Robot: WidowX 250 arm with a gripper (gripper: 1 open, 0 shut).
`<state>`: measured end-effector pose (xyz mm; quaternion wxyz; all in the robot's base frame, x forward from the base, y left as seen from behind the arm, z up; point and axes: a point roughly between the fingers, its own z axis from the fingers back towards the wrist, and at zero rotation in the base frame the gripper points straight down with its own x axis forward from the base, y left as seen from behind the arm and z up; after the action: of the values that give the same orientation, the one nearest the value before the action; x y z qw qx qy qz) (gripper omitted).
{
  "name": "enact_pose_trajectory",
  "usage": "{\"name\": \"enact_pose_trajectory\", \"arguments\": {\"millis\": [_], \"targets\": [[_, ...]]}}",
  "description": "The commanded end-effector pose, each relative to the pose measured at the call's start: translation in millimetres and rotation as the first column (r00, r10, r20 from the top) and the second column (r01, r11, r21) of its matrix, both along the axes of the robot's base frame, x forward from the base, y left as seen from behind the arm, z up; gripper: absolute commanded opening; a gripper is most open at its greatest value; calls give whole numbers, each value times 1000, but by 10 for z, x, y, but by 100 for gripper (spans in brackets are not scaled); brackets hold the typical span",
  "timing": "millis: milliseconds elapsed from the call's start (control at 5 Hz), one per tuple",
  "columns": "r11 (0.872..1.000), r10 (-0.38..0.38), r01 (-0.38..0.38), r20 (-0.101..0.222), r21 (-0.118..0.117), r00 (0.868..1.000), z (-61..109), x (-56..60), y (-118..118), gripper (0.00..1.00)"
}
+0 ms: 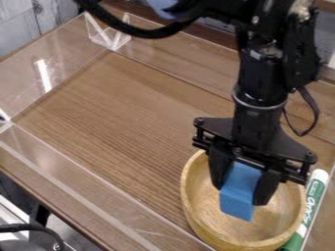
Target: Remove the blue block from inside the brown bowl and put it on the table
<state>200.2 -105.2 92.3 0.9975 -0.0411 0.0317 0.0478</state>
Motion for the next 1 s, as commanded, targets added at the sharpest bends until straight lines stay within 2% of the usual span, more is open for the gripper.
{"name": "enact_pose_trajectory", "arguments": {"millis": [0, 400, 800], "targets": [[1000, 14, -12, 69, -29, 998, 188, 102, 21, 0], [999, 37, -35, 76, -24, 996, 247, 100, 144, 0], [995, 98, -97, 99, -18, 990, 369, 102, 408, 0]]}}
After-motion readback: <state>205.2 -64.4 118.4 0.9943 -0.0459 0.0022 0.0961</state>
